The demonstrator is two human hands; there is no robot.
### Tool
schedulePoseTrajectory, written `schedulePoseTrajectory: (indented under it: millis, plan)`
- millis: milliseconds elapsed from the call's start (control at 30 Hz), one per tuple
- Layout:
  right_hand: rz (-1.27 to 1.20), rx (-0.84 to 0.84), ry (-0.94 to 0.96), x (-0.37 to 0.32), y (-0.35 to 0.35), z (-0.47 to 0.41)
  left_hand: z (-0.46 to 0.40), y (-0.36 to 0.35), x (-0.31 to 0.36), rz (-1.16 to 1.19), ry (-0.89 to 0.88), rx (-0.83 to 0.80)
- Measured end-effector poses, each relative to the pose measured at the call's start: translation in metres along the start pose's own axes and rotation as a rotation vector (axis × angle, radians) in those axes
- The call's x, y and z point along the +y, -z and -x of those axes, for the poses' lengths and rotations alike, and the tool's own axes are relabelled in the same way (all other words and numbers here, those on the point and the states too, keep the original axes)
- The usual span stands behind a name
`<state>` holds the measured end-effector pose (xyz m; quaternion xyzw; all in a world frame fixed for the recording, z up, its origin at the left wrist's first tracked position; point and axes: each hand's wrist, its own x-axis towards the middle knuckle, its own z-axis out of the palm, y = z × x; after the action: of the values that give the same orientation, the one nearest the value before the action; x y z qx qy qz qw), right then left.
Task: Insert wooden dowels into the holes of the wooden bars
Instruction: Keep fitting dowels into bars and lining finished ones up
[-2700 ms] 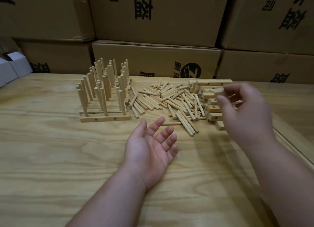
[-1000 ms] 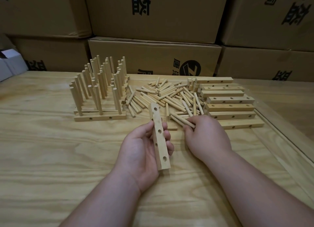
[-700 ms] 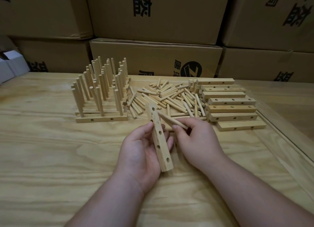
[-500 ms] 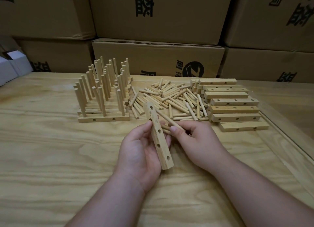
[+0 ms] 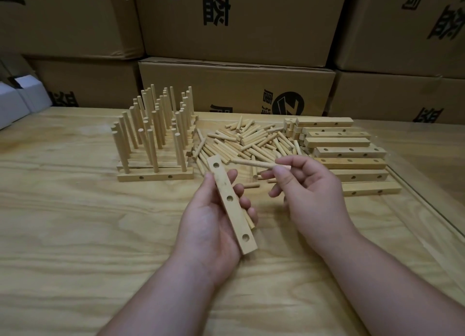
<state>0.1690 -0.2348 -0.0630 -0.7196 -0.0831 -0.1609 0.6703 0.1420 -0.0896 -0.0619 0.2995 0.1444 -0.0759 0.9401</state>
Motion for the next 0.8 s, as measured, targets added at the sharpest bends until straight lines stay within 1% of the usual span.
schedulePoseTrajectory:
  millis: [133, 267, 367, 567, 800]
  plan:
    - [-0.057, 0.019, 0.048, -0.018, 0.004, -0.005, 0.000, 0.001, 0.001, -0.001, 0.018, -0.004]
    - [-0.078, -0.021, 0.075, -0.029, 0.003, -0.005, 0.000, 0.000, 0.000, -0.021, 0.022, -0.024]
    - [-0.051, -0.011, 0.104, -0.032, 0.002, -0.004, 0.002, 0.000, -0.001, -0.066, 0.018, -0.052]
    - [0.008, 0.079, 0.121, -0.027, 0.005, -0.006, 0.006, -0.002, -0.003, -0.155, 0.020, -0.131]
    - [0.047, 0.087, 0.157, -0.029, 0.006, -0.006, 0.006, -0.001, -0.004, -0.188, 0.025, -0.119]
